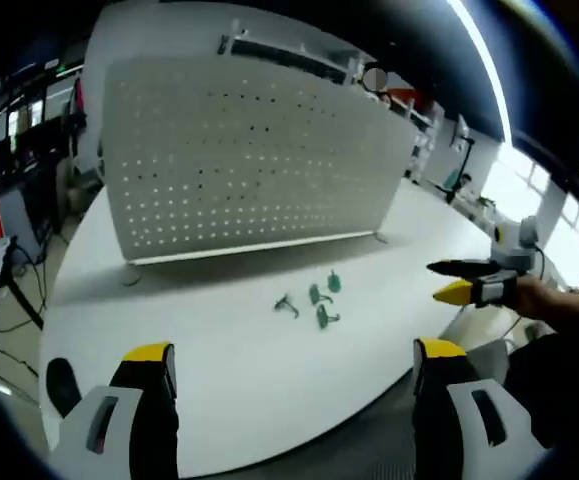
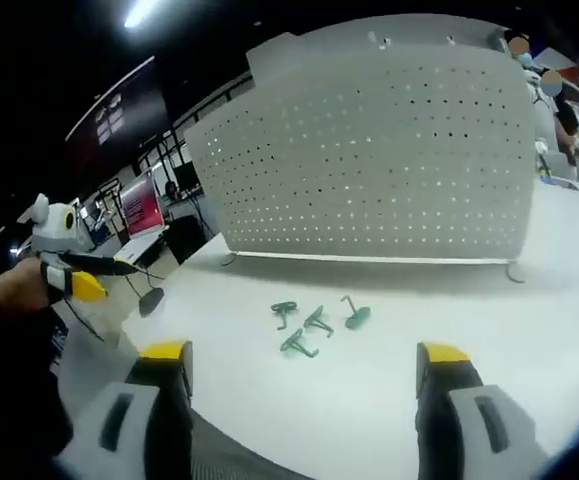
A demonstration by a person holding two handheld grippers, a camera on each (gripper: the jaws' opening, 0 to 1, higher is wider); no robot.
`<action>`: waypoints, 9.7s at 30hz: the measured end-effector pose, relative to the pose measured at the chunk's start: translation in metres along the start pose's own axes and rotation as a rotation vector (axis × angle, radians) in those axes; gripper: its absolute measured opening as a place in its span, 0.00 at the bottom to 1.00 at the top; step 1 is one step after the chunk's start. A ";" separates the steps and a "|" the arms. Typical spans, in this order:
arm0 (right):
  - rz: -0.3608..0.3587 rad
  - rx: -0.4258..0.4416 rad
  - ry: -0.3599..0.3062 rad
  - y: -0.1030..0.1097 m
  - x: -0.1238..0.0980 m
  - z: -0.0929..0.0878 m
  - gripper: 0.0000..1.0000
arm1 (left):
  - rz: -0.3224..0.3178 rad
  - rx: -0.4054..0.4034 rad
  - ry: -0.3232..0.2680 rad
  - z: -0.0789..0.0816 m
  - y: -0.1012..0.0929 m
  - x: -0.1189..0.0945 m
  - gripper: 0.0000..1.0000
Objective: Insert the hook assembly into the mounting plate slot until the hook locks in place.
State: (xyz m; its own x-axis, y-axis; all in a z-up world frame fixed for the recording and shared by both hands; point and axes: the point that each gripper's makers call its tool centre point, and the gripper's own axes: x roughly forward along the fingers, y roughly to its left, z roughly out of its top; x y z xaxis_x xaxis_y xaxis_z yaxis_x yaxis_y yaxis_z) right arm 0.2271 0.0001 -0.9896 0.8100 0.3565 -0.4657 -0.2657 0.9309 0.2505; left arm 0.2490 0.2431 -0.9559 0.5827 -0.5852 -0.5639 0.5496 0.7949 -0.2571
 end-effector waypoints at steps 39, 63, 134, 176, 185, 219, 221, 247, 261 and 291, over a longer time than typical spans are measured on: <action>0.012 -0.053 0.046 0.007 0.004 -0.008 0.84 | 0.051 -0.054 -0.003 -0.014 0.011 -0.008 1.00; 0.002 -0.065 0.068 0.004 0.000 -0.016 0.83 | 0.041 -0.050 0.021 -0.021 0.009 -0.007 1.00; 0.171 -0.520 0.361 -0.057 0.198 -0.028 0.14 | 0.029 -0.178 0.124 -0.061 0.031 0.008 1.00; 0.187 -0.435 0.429 -0.057 0.190 -0.020 0.18 | 0.034 -0.170 0.104 -0.053 0.031 0.005 1.00; 0.218 -0.510 0.440 -0.054 0.201 -0.022 0.14 | 0.034 -0.171 0.112 -0.055 0.032 0.005 1.00; 0.121 0.011 0.048 0.010 0.159 0.071 0.00 | 0.078 -0.121 0.075 -0.019 0.027 0.026 1.00; 0.130 0.079 0.010 0.022 0.152 0.076 0.00 | 0.078 -0.112 0.063 -0.011 0.026 0.034 0.97; 0.220 0.592 -0.205 0.107 0.102 0.112 0.00 | -0.005 -0.308 -0.244 0.071 -0.017 0.082 0.52; 0.262 0.655 -0.264 0.132 0.093 0.125 0.00 | -0.035 -0.317 -0.278 0.080 -0.030 0.080 0.18; 0.294 0.524 -0.339 0.150 0.075 0.144 0.01 | -0.080 -0.335 -0.414 0.108 -0.037 0.059 0.01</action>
State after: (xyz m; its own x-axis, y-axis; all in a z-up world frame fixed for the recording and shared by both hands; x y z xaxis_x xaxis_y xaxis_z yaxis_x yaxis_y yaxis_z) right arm 0.3233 0.1548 -0.8647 0.8846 0.4640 -0.0459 -0.2802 0.6078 0.7430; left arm 0.3282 0.1620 -0.8951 0.7712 -0.6066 -0.1931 0.4202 0.7130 -0.5613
